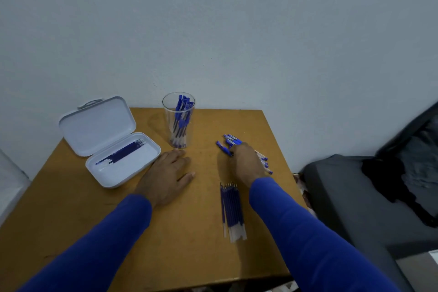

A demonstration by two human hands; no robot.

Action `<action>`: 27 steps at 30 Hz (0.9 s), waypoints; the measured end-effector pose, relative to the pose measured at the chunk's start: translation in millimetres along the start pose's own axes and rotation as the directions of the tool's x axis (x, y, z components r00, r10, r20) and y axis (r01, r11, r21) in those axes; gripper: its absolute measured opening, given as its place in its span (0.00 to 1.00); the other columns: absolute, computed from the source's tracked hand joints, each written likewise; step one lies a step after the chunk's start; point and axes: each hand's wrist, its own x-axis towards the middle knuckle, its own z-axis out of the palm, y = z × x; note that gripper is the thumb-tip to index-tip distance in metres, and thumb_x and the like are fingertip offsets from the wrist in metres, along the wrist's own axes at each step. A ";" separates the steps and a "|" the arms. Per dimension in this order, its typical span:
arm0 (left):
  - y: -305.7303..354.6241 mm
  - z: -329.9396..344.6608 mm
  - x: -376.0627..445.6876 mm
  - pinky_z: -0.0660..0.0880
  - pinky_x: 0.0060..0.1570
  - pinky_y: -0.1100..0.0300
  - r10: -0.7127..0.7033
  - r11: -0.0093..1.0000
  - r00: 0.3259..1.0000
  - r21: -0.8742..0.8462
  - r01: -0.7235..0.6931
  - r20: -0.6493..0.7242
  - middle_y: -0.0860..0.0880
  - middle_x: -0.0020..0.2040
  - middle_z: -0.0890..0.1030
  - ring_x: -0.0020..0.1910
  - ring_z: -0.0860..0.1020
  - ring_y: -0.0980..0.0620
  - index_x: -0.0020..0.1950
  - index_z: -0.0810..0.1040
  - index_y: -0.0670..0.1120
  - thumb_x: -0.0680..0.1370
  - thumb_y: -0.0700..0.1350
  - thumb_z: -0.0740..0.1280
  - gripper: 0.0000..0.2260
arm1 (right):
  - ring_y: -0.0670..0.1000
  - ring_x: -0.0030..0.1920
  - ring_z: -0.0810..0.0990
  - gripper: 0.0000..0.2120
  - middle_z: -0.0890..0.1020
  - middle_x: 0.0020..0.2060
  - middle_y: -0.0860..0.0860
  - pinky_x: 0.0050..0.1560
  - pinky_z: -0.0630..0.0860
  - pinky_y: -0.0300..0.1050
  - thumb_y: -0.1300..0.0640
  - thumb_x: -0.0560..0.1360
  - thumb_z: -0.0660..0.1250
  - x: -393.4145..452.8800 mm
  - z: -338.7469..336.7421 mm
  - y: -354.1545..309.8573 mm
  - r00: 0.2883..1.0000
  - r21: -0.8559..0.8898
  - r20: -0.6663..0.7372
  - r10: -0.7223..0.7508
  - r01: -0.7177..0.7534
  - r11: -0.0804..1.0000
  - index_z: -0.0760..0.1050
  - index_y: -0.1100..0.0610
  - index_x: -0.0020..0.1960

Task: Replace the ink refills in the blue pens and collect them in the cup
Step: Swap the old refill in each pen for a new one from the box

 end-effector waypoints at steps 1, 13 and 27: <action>0.5 -0.5 -0.4 0.57 0.77 0.52 0.001 1.000 1.000 -0.003 -0.001 -0.001 0.54 0.80 0.62 0.78 0.57 0.53 0.77 0.68 0.54 0.81 0.65 0.57 0.27 | 0.53 0.49 0.78 0.13 0.75 0.48 0.54 0.57 0.76 0.46 0.61 0.80 0.67 -0.2 4.1 0.9 0.999 0.011 -0.047 -0.003 0.004 1.000 0.76 0.57 0.64; 0.2 -0.5 0.6 0.59 0.77 0.52 0.009 1.000 1.000 -0.007 -0.009 -0.010 0.54 0.79 0.62 0.78 0.58 0.53 0.77 0.69 0.53 0.81 0.65 0.57 0.28 | 0.51 0.50 0.77 0.17 0.75 0.60 0.54 0.58 0.76 0.46 0.62 0.79 0.69 -6.8 -0.1 -3.1 0.994 0.075 -0.092 -0.058 0.065 0.995 0.75 0.53 0.67; 8.8 -9.5 -35.5 0.74 0.60 0.58 0.062 0.992 0.993 -0.101 -0.071 -0.099 0.55 0.58 0.77 0.57 0.73 0.58 0.64 0.80 0.52 0.81 0.51 0.66 0.12 | 0.53 0.29 0.73 0.07 0.78 0.33 0.57 0.25 0.64 0.45 0.66 0.72 0.71 -97.5 -8.9 -56.8 0.968 0.891 0.224 -0.113 -0.157 0.426 0.75 0.57 0.43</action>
